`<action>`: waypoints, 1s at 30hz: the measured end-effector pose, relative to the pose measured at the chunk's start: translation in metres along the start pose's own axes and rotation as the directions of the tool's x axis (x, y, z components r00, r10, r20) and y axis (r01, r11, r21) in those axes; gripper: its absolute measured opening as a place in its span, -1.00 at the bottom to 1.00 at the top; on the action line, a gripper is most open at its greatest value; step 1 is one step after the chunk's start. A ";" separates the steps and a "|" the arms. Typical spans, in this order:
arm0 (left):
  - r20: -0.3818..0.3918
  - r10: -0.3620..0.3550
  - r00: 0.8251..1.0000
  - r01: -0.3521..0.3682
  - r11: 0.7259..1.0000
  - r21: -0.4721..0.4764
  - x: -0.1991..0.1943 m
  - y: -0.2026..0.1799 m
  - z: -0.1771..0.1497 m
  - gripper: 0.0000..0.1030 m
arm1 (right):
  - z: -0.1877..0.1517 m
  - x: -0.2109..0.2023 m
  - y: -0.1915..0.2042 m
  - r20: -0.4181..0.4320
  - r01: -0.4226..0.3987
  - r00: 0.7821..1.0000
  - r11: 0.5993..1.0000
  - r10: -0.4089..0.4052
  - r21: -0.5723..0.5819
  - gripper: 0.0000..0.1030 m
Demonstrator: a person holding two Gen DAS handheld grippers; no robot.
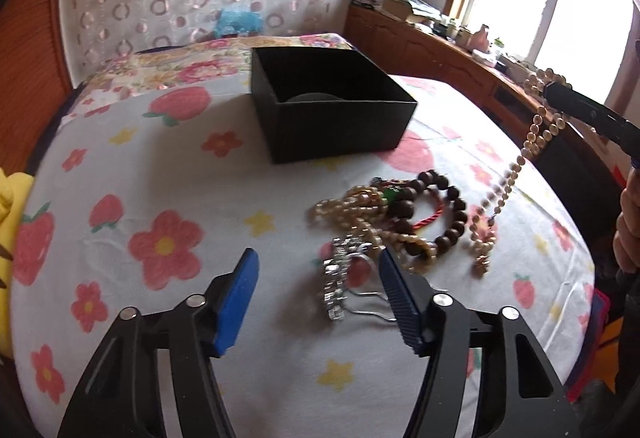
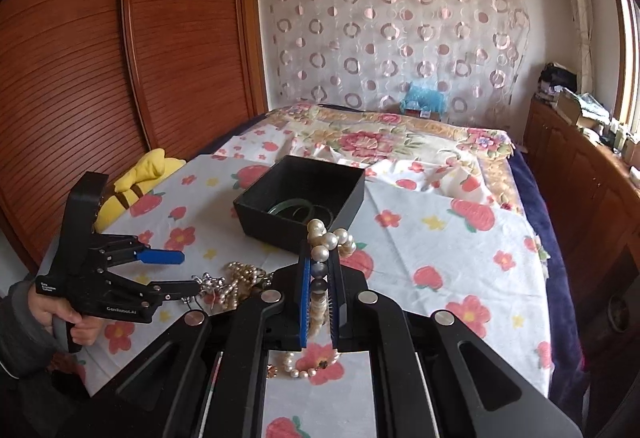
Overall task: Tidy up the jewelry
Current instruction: 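Lower the pearl necklace into the box with the right tool while the left tool grasps the silver hairpins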
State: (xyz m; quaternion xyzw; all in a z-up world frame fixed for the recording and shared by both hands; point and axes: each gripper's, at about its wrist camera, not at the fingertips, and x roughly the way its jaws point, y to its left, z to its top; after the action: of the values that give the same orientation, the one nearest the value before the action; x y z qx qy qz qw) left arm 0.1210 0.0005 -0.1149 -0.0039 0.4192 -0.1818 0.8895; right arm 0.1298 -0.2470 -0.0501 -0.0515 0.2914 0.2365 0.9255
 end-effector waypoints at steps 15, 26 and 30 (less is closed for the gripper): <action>0.042 -0.009 0.999 0.009 1.000 -0.009 -0.010 -0.003 -0.003 -0.78 | -0.009 0.005 -0.007 -0.014 0.006 1.000 1.000 -0.006 0.027 -0.83; 0.161 0.065 0.985 -0.065 0.998 -0.006 -0.047 -0.004 0.012 -0.86 | 0.005 0.004 -0.002 0.006 0.008 1.000 1.000 -0.008 -0.010 -0.83; 0.195 0.073 0.978 -0.072 0.997 -0.013 -0.058 -0.002 0.017 -0.86 | 0.019 0.003 0.000 0.021 0.019 1.000 0.999 -0.018 -0.034 -0.83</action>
State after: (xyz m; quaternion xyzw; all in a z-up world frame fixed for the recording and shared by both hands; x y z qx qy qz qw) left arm 0.0996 0.0151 -0.0607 -0.0090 0.3304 -0.1471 0.9323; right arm 0.1418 -0.2412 -0.0364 -0.0675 0.2774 0.2332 0.9296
